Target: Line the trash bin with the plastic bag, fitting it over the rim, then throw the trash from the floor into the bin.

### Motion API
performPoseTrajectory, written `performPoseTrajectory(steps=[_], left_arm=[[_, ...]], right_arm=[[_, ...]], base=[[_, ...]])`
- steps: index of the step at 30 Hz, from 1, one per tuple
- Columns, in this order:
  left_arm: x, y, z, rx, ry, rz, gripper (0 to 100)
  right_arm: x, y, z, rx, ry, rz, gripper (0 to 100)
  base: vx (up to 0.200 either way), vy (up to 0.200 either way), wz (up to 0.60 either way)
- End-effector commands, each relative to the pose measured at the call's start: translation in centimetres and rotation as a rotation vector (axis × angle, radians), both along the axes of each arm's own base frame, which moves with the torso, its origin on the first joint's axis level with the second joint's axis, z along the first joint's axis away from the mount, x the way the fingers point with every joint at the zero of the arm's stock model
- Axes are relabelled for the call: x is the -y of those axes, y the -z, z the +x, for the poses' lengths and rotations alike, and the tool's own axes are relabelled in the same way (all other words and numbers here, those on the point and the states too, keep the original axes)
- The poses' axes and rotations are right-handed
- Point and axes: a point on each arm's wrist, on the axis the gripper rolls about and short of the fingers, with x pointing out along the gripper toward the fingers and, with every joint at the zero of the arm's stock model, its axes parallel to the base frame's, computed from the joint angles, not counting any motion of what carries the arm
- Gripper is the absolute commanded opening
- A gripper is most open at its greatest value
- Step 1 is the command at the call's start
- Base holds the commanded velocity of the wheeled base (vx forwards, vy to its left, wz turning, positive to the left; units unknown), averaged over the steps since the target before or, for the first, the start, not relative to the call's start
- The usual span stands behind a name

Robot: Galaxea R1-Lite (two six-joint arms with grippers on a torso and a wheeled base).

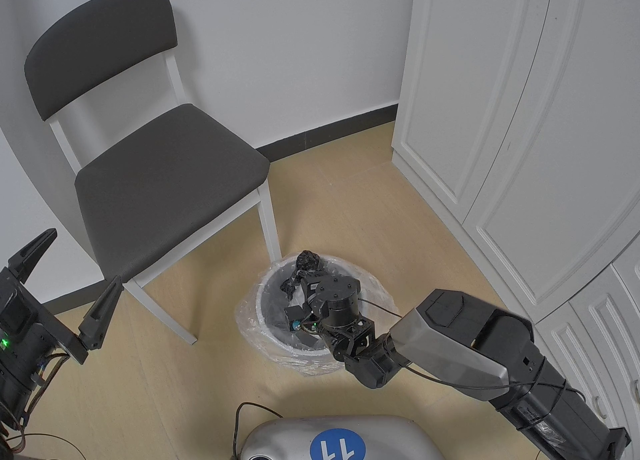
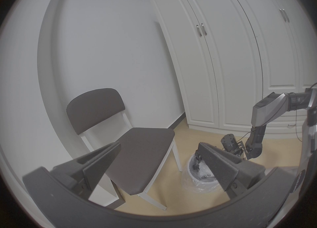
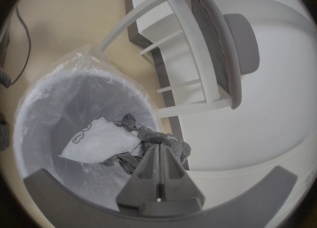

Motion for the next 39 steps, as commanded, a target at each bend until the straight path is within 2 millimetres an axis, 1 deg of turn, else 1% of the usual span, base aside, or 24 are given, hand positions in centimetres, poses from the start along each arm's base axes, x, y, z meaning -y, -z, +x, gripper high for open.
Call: performPoseTrajectory(steps=[1,2,4,9,19,26,27,31,35,38,39], left_arm=[[0.0,0.0,0.0,-0.003,-0.001,0.001,100],[0.0,0.0,0.0,-0.003,-0.001,0.001,100],[0.0,0.1,0.0,-0.004,0.001,0.002,100],[0.0,0.1,0.0,-0.005,0.001,0.003,100],[0.0,0.1,0.0,-0.005,0.001,0.003,100],[0.0,0.1,0.0,-0.005,-0.001,0.003,100],[0.0,0.1,0.0,-0.005,-0.001,0.003,100],[0.0,0.1,0.0,-0.005,-0.001,0.003,100],[0.0,0.2,0.0,-0.01,-0.001,0.004,100],[0.0,0.2,0.0,-0.01,-0.001,0.004,100],[0.0,0.2,0.0,-0.01,0.001,0.004,100]], right_arm=[[-0.3,2.3,-0.3,-0.033,0.006,-0.002,0],[-0.3,2.3,-0.3,-0.033,0.006,-0.002,0],[0.1,3.1,-0.3,-0.054,0.015,-0.003,0],[0.5,3.1,-0.2,-0.068,0.021,-0.013,0],[0.5,3.0,-0.2,-0.069,0.023,-0.007,0],[-0.1,2.9,-0.8,-0.121,0.033,0.097,0],[-0.5,2.6,-1.3,-0.171,0.051,0.14,0],[-0.9,1.8,-2.0,-0.251,0.136,0.244,0],[-0.7,1.1,-1.8,-0.272,0.165,0.303,0],[-0.6,1.1,-1.8,-0.273,0.167,0.302,0],[0.1,0.8,-1.0,-0.278,0.193,0.319,0]], base=[[0.0,0.0,0.0],[0.0,0.0,0.0],[0.0,0.0,0.0],[0.0,0.0,0.0],[0.0,0.0,0.0],[0.0,0.0,0.0],[0.0,0.0,0.0],[0.0,0.0,0.0],[0.0,0.0,0.0],[0.0,0.0,0.0],[0.0,0.0,0.0]])
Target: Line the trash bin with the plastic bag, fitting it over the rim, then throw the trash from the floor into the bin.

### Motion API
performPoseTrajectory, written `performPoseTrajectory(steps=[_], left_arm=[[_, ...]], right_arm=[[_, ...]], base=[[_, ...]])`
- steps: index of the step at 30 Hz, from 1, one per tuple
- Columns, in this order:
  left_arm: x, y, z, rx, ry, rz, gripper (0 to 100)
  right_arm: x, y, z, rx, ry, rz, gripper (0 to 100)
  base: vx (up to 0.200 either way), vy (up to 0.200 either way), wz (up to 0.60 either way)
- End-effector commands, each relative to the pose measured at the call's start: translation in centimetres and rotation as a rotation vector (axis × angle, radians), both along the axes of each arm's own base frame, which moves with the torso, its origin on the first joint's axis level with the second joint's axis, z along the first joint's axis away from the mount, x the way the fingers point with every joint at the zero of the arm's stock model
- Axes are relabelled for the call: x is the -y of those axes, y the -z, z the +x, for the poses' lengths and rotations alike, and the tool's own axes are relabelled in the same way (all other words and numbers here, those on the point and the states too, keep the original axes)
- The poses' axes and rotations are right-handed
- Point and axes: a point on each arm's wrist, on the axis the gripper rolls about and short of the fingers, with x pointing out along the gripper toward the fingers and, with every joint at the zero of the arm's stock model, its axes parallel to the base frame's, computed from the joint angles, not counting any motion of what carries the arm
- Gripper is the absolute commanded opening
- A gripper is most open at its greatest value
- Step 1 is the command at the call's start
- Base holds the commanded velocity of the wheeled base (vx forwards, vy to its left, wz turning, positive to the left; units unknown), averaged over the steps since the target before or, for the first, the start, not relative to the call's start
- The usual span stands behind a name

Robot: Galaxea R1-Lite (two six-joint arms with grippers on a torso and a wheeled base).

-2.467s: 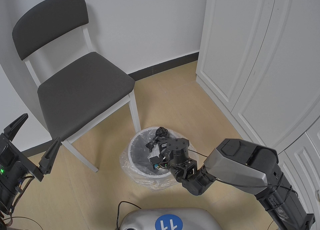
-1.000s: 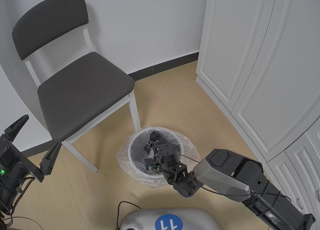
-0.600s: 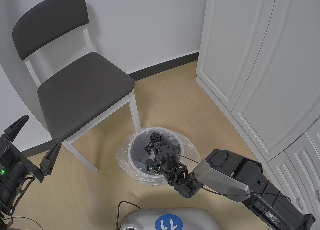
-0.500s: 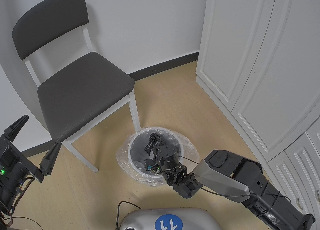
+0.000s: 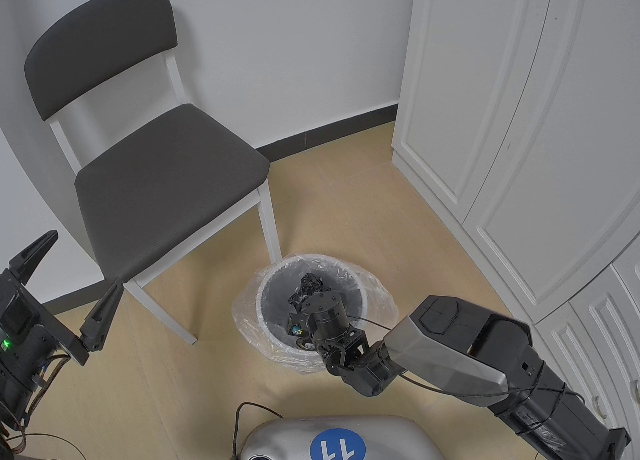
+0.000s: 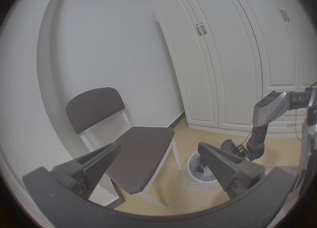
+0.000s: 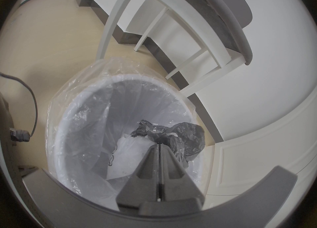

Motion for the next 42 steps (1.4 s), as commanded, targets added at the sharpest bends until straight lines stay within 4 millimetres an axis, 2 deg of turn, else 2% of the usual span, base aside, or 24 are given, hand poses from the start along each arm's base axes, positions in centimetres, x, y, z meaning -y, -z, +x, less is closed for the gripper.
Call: performPoseTrajectory(steps=[1,6,11,24,30,39,40,42], left_arm=[[0.0,0.0,0.0,-0.003,0.001,0.001,100],[0.1,0.3,0.1,-0.015,0.001,0.008,100],[0.1,0.5,0.2,-0.025,0.0,0.014,100],[0.1,0.6,0.2,-0.029,0.0,0.016,100],[0.1,0.6,0.2,-0.031,0.001,0.015,100],[0.1,0.6,0.2,-0.029,-0.001,0.014,100],[0.1,0.5,0.2,-0.028,0.001,0.014,100],[0.1,0.5,0.2,-0.026,0.001,0.013,100]], right_arm=[[0.6,-1.4,0.8,0.008,0.026,0.027,0],[1.5,-1.8,1.7,0.004,0.055,0.042,0],[1.5,-1.8,2.0,0.008,0.062,0.053,0],[0.3,-0.6,2.1,-0.027,0.061,0.085,0],[-0.5,-0.7,2.0,-0.038,0.049,0.079,0],[-0.5,-0.7,2.4,-0.045,0.051,0.077,0],[-0.6,-0.7,2.5,-0.044,0.05,0.078,100],[-0.5,-0.8,2.6,-0.038,0.052,0.083,100]], base=[[0.0,0.0,0.0],[0.0,0.0,0.0],[0.0,0.0,0.0],[0.0,0.0,0.0],[0.0,0.0,0.0],[0.0,0.0,0.0],[0.0,0.0,0.0],[0.0,0.0,0.0]])
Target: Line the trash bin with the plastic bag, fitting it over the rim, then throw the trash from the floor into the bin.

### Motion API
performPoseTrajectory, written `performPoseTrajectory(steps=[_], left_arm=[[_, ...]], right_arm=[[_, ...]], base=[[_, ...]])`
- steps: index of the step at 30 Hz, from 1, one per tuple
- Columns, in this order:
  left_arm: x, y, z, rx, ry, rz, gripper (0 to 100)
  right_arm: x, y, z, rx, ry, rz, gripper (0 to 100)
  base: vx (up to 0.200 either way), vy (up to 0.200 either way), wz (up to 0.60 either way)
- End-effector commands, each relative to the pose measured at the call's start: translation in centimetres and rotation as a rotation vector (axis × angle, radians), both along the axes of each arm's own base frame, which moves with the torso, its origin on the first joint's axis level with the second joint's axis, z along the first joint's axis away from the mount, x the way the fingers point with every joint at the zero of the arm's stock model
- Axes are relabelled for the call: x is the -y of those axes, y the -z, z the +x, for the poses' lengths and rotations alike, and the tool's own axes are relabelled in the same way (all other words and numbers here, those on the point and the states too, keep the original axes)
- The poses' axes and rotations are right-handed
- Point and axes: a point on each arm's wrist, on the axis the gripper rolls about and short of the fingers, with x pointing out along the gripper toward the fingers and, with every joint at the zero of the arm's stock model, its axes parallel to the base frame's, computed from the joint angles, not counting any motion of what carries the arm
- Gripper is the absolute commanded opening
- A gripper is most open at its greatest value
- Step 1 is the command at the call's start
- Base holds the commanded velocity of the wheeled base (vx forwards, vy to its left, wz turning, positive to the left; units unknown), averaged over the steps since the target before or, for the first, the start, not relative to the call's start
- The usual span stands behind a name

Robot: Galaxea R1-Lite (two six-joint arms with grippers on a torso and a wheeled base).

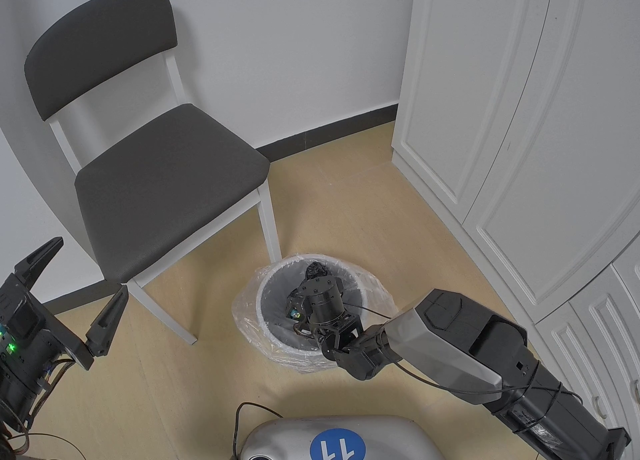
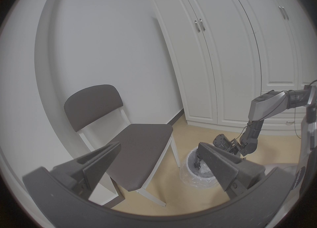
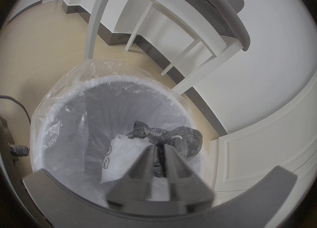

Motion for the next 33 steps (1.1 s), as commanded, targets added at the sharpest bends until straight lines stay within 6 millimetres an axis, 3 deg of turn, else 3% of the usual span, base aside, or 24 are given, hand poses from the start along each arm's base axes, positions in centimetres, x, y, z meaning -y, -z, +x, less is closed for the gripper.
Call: performPoseTrajectory(steps=[1,15,23,33], left_arm=[[0.0,0.0,0.0,0.001,-0.001,-0.001,100],[0.0,0.0,0.0,0.002,0.0,0.001,100],[0.0,0.1,0.0,-0.001,0.0,0.002,100],[0.0,0.2,0.0,-0.006,0.001,0.008,100]], right_arm=[[0.0,0.0,0.1,0.007,0.002,0.005,100],[-0.3,-1.8,0.7,0.045,0.011,0.057,100],[-0.7,-4.9,0.5,0.08,0.018,0.106,100],[1.3,-6.7,2.1,0.121,0.111,0.096,100]], base=[[0.0,0.0,0.0],[0.0,0.0,0.0],[0.0,0.0,0.0],[0.0,0.0,0.0]])
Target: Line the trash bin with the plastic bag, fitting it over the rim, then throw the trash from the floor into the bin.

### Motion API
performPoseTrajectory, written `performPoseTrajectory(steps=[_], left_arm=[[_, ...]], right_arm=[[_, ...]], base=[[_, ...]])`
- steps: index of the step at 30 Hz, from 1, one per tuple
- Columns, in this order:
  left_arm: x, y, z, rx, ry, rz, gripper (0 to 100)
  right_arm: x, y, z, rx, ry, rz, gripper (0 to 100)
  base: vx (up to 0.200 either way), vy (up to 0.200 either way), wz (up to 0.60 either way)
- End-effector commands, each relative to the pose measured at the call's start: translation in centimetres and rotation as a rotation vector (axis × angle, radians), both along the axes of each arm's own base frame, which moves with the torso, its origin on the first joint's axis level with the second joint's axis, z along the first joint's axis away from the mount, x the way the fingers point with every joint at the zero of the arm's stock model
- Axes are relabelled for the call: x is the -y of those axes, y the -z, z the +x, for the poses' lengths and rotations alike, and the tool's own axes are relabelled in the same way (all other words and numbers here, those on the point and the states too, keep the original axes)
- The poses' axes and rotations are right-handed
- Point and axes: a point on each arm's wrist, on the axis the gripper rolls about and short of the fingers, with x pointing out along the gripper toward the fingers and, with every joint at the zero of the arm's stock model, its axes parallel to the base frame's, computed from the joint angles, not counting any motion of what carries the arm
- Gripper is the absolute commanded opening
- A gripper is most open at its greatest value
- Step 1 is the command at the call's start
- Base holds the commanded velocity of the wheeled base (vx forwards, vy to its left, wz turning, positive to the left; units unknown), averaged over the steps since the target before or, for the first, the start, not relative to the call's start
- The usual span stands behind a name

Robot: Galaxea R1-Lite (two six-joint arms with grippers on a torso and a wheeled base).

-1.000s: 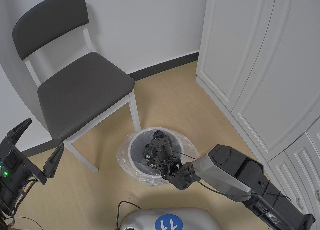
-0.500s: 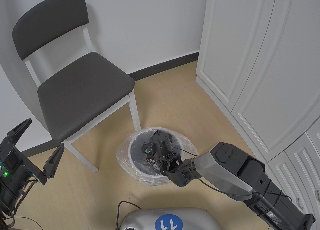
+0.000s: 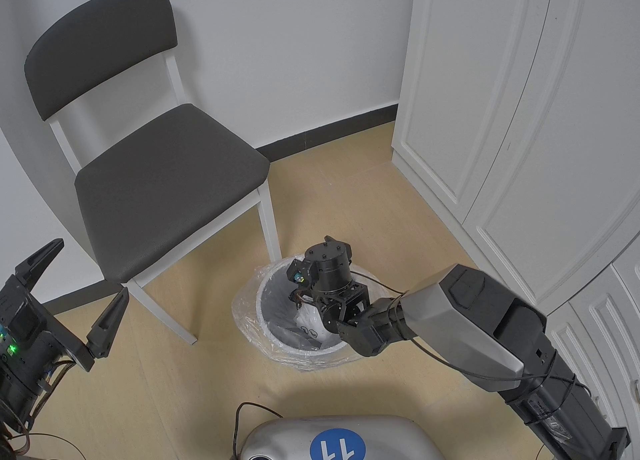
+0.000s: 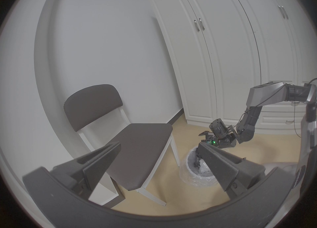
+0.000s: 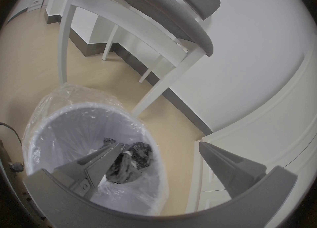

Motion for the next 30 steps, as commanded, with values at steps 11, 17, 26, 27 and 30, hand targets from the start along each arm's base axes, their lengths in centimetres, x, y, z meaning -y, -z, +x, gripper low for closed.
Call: performPoseTrajectory(steps=[11,17,26,27,30], left_arm=[[0.0,0.1,0.0,-0.005,-0.001,0.001,100],[0.0,0.1,0.0,-0.005,-0.002,0.001,100],[0.0,0.0,0.0,-0.004,-0.004,-0.003,100],[0.0,0.0,0.0,-0.004,-0.004,-0.003,100],[0.0,0.1,0.1,-0.005,-0.004,-0.002,100]], right_arm=[[3.1,1.7,1.8,-0.024,0.064,-0.095,100],[2.8,3.7,1.4,-0.051,0.053,-0.12,100],[2.3,5.4,1.7,-0.048,0.04,-0.154,100],[2.3,5.3,1.8,-0.047,0.041,-0.152,100],[2.2,4.7,1.8,-0.037,0.04,-0.143,100]], base=[[0.0,0.0,0.0],[0.0,0.0,0.0],[0.0,0.0,0.0],[0.0,0.0,0.0],[0.0,0.0,0.0]])
